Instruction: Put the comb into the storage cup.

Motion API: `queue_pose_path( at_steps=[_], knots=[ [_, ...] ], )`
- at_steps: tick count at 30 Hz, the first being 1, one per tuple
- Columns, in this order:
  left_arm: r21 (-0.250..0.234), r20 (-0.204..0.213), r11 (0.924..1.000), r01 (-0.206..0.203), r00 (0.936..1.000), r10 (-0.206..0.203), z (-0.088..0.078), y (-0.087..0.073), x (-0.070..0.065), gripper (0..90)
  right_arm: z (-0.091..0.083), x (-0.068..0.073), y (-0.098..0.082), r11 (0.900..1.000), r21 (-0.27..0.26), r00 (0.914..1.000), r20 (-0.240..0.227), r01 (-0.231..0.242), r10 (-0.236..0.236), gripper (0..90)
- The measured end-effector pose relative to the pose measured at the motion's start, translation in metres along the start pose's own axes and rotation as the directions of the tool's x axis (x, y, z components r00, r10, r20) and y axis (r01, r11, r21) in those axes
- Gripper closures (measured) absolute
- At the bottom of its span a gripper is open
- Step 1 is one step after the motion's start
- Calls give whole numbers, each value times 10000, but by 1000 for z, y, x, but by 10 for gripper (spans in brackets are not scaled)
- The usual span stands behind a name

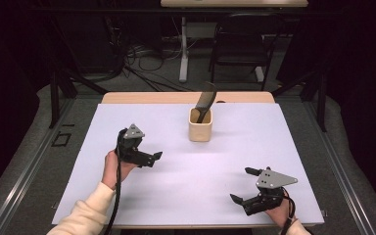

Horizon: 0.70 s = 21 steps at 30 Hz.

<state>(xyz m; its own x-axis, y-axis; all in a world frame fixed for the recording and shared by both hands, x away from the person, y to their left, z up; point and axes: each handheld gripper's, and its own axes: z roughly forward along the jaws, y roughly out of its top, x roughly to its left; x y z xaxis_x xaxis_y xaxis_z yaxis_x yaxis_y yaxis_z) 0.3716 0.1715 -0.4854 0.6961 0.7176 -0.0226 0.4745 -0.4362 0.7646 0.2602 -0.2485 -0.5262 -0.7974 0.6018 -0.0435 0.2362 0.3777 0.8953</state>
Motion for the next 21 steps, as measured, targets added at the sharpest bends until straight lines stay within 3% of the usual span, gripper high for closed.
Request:
queue_pose_path(
  at_steps=[21],
  knots=[
    [-340, -473, 9991, 248, 9985, -264, -26, -44, -7, 0, 0, 0, 0, 10000, 49, 10000, -20, -19, 19, 1]
  ],
)
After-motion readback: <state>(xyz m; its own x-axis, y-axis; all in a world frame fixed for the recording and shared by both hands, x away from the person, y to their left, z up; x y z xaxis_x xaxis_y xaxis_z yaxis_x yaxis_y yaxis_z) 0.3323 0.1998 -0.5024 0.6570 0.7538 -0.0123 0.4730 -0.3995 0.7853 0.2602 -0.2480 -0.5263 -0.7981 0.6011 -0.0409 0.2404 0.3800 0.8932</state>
